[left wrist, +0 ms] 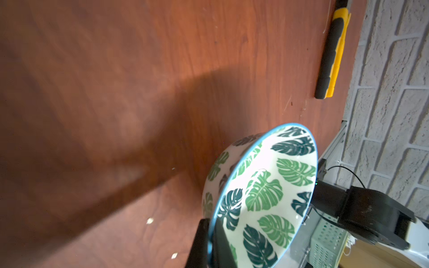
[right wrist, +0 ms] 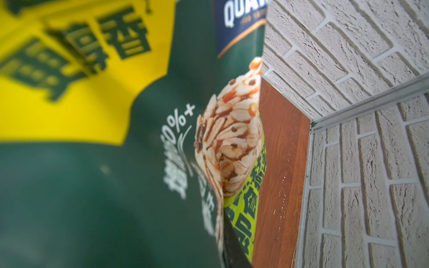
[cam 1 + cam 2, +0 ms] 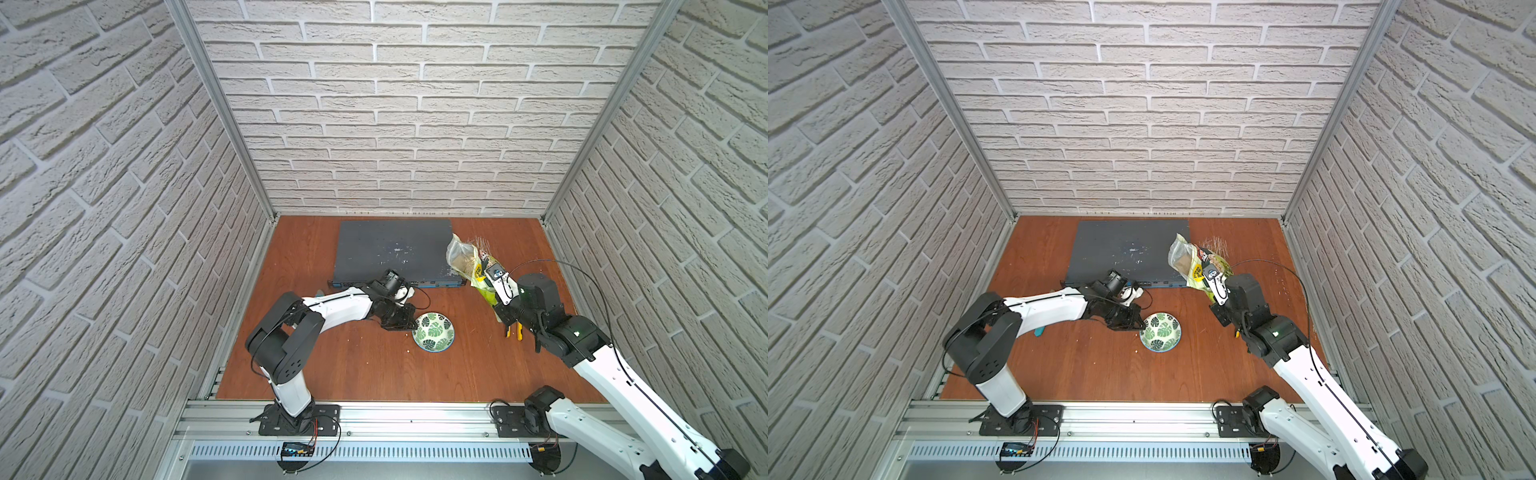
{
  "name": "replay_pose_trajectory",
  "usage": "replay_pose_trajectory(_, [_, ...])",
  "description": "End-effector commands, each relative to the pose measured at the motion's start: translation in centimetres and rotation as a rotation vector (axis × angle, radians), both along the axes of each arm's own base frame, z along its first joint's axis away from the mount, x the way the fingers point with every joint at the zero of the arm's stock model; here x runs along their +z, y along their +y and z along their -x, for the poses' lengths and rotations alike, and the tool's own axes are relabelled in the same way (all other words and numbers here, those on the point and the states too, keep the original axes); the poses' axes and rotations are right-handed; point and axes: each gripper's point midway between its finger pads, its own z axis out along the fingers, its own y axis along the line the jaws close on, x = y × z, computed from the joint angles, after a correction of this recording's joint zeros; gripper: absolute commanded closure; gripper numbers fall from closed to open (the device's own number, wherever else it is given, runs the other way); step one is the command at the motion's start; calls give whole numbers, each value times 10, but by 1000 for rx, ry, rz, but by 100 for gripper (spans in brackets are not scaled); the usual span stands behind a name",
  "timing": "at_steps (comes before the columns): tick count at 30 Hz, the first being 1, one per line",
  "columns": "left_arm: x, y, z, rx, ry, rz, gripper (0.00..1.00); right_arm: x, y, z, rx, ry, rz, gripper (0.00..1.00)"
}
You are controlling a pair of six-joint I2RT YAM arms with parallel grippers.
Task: Pour the oats into the breakfast bowl
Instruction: Move the bowl to the center of the board, then pour the oats into the bowl.
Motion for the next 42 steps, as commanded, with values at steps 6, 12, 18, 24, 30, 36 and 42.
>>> replay_pose_trajectory(6, [12, 80, -30, 276, -101, -88, 100, 43, 26, -19, 121, -179, -9, 96])
replay_pose_trajectory(12, [5, 101, -33, 329, -109, -144, 100, 31, 46, -23, 198, -203, 211, 97])
replay_pose_trajectory(18, [-4, 102, -30, 332, -94, -151, 100, 24, 71, -27, 276, -220, 370, 96])
replay_pose_trajectory(24, [9, 107, -31, 354, -143, -136, 80, 20, 88, -29, 329, -229, 518, 97])
replay_pose_trajectory(30, [27, 122, -31, 406, -185, -116, 60, 16, 107, -34, 367, -226, 660, 97])
replay_pose_trajectory(36, [53, 162, -37, 549, -265, -151, 43, 26, 124, -38, 371, -251, 818, 96])
replay_pose_trajectory(42, [87, 215, -42, 848, -377, -154, 25, 33, 141, -38, 380, -288, 960, 96])
